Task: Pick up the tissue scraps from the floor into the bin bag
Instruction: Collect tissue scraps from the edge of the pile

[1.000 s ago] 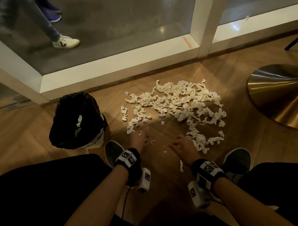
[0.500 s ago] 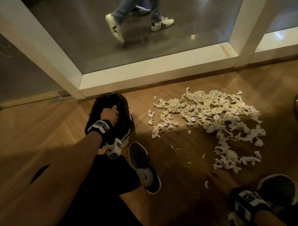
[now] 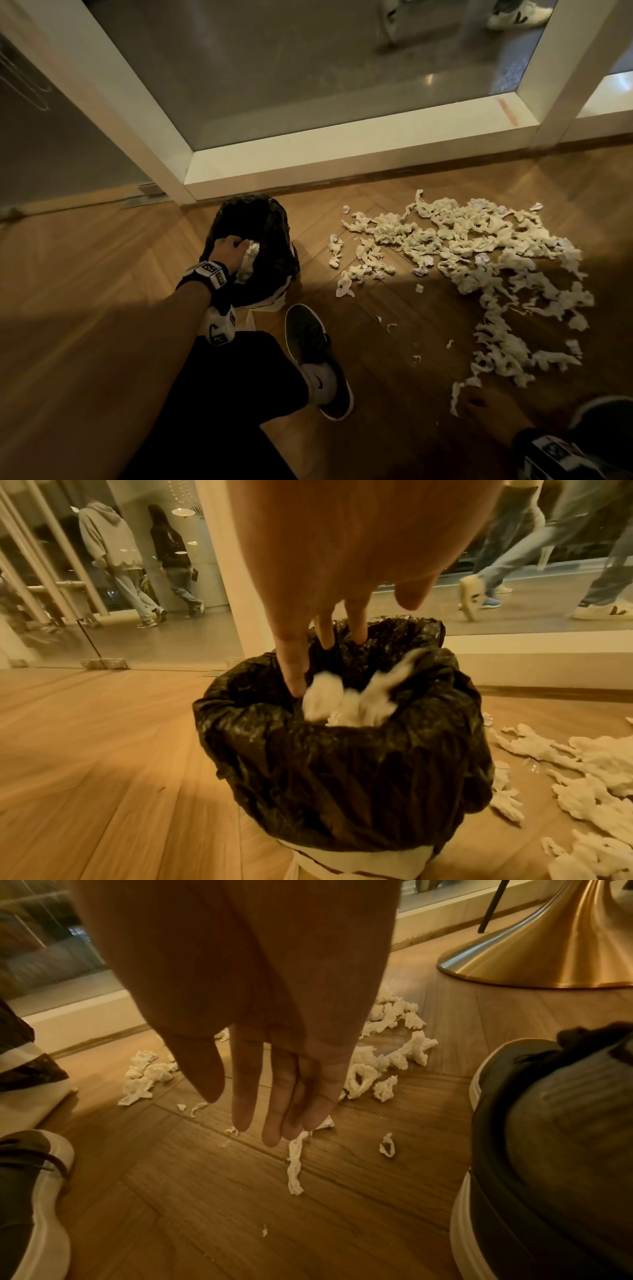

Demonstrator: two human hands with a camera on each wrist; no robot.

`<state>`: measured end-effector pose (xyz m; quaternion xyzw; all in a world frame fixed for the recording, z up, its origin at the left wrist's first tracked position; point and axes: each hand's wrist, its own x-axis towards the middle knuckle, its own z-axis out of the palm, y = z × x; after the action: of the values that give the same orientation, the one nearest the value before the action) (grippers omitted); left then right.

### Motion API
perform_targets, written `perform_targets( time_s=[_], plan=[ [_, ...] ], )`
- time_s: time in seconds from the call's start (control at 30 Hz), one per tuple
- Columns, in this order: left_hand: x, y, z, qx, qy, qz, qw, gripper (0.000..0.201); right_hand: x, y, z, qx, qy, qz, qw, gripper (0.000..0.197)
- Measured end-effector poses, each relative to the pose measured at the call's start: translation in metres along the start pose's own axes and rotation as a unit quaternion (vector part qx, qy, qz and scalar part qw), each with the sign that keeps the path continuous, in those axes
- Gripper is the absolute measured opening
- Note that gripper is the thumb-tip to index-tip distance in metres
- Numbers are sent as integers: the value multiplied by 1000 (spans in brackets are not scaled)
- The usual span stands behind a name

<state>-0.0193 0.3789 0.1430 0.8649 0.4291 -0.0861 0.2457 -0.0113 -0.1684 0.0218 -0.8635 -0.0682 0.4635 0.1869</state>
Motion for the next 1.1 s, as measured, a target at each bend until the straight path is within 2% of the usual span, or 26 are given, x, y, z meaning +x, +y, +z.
perform_targets(
  time_s=[0.13, 0.2, 0.3, 0.4, 0.47, 0.53, 0.6, 0.63, 0.7, 0.8, 0.87, 1.0, 1.1],
  plan=[
    [2, -5, -3, 12, 33, 5, 999, 41, 10, 6, 5, 2, -8, 9, 1000, 13],
    [-5, 2, -5, -2, 56, 37, 998, 33, 12, 6, 6, 7, -11, 13, 1000, 11],
    [-22, 25, -3, -91, 74, 78, 990, 20, 16, 6, 9, 9, -7, 27, 1000, 11],
    [-37, 56, 7, -132, 60, 119, 982, 21, 19, 2, 11, 10, 12, 36, 999, 14],
    [-45, 76, 19, -121, 37, 153, 980, 20, 20, -4, 14, -2, 22, 44, 999, 24],
    [-50, 93, 39, -104, -7, 178, 978, 17, 22, -12, 15, -28, 30, 46, 998, 34],
    [-50, 105, 65, -68, -65, 187, 978, 13, 26, -22, 16, -31, 30, 40, 998, 35],
    [-49, 109, 78, -35, -92, 192, 976, 16, 30, -26, 16, -38, 26, 32, 998, 36],
    [-44, 113, 107, 54, -139, 212, 966, 35, 38, -38, 17, -49, 9, 8, 999, 37],
    [-31, 109, 152, 232, -183, 252, 921, 63, 57, -56, 14, -26, 11, -33, 999, 38],
    [-20, 104, 179, 305, -192, 268, 893, 79, 74, -63, 13, -36, 6, -32, 999, 37],
    [6, 98, 214, 323, -204, 278, 881, 93, 104, -67, 2, -44, 21, -39, 998, 38],
    [21, 101, 228, 312, -210, 258, 890, 90, 119, -58, -4, -118, 28, -48, 991, 55]
  ],
)
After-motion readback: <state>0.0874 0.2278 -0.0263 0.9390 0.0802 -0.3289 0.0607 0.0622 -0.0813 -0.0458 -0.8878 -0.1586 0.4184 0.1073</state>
